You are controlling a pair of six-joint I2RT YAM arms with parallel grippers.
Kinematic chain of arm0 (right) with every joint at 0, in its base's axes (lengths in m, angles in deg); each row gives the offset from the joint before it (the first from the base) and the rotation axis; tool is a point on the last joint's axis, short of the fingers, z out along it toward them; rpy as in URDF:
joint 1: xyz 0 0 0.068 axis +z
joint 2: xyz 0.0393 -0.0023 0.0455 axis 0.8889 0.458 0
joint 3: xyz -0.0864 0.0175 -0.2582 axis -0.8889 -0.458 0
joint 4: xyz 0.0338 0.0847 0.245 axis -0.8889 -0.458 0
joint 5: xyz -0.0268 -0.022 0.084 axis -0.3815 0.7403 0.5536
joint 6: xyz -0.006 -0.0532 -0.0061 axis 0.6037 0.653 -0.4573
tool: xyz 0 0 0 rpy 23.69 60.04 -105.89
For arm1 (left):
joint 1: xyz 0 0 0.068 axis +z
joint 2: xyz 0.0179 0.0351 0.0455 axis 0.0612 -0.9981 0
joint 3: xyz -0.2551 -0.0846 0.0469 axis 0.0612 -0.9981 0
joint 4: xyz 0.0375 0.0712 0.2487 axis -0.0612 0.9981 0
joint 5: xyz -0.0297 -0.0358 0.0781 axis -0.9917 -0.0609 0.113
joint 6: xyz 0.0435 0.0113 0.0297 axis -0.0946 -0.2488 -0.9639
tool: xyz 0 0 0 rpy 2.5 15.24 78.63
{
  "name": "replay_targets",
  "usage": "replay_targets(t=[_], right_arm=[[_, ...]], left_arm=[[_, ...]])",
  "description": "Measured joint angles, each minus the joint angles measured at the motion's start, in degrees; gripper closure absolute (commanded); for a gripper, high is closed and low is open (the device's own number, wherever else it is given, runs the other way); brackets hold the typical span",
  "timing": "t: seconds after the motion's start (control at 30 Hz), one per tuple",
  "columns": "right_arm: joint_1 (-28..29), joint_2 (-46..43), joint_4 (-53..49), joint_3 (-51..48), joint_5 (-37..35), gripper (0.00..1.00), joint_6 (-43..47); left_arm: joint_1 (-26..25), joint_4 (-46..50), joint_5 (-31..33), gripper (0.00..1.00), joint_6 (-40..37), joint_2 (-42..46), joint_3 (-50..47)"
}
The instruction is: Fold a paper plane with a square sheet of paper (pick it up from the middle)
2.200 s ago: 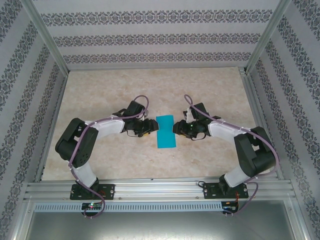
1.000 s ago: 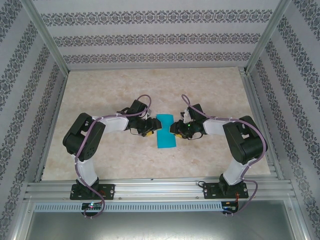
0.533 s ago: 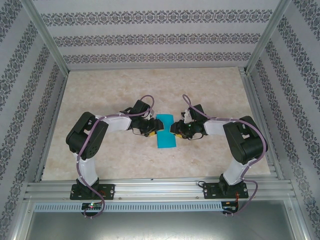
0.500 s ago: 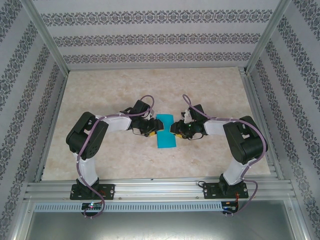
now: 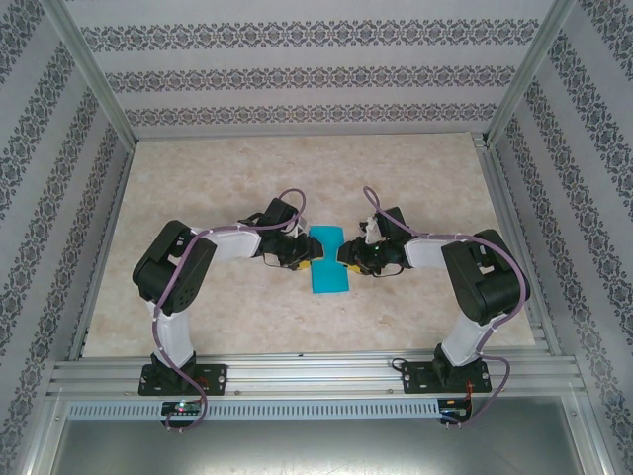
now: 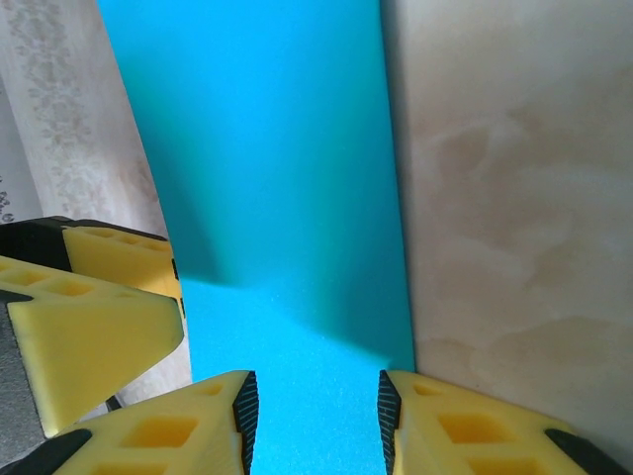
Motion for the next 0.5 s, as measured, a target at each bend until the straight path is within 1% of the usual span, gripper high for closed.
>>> replay_targets(t=[0.23, 0.33, 0.37, 0.5], right_arm=[[-0.3, 0.1, 0.9, -0.3, 0.7, 0.60, -0.4], [-0.6, 0.1, 1.5, -0.7, 1.2, 0.59, -0.9], [-0.6, 0.1, 1.8, -0.8, 1.4, 0.59, -1.2], [-0.8, 0.0, 3.3, -1.4, 1.9, 0.58, -2.1]], left_arm=[[0.0, -1.6, -0.5, 0.58, 1.1, 0.0, 0.0], [0.0, -3.2, -0.9, 0.61, 1.8, 0.0, 0.0], [0.0, -3.7, -1.0, 0.62, 2.3, 0.0, 0.0], [0.0, -6.0, -1.7, 0.74, 3.5, -0.4, 0.0]])
